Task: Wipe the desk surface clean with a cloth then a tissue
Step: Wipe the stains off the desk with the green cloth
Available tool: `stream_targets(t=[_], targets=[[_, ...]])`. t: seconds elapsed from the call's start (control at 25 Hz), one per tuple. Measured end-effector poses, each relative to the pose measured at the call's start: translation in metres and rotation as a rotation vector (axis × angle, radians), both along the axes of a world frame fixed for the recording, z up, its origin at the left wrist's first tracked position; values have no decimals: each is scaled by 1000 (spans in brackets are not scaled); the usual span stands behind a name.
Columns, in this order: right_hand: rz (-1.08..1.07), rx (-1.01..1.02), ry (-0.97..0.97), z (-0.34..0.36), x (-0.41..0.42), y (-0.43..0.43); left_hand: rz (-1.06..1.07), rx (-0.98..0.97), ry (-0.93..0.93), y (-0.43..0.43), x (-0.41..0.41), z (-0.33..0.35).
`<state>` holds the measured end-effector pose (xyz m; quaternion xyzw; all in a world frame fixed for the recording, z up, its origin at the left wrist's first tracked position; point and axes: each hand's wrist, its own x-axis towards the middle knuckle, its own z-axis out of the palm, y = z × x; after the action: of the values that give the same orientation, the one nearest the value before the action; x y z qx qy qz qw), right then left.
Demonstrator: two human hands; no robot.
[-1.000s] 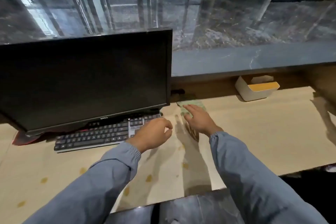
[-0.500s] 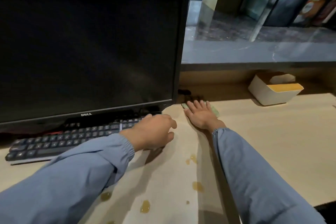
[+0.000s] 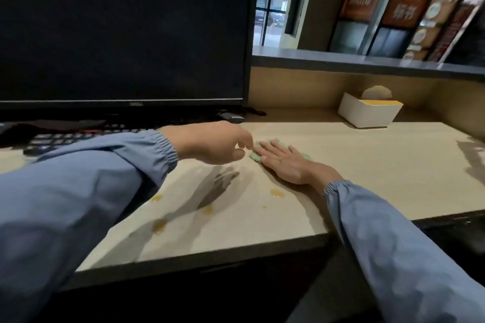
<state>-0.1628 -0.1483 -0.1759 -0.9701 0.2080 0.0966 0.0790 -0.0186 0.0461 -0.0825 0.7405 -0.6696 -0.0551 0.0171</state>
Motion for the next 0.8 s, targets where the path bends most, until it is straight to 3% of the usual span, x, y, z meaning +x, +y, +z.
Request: stream_targets(t=[0.16, 0.52, 0.64, 0.8], targets=[[21, 1, -9, 0, -47, 49, 83, -83, 44, 68, -43, -12], [53, -18, -15, -5, -94, 105, 333, -566, 98, 161, -68, -98], [42, -5, 10, -1, -83, 101, 412, -726, 9, 174, -62, -117], [11, -8, -3, 0, -48, 83, 461, -773, -89, 177, -50, -122]])
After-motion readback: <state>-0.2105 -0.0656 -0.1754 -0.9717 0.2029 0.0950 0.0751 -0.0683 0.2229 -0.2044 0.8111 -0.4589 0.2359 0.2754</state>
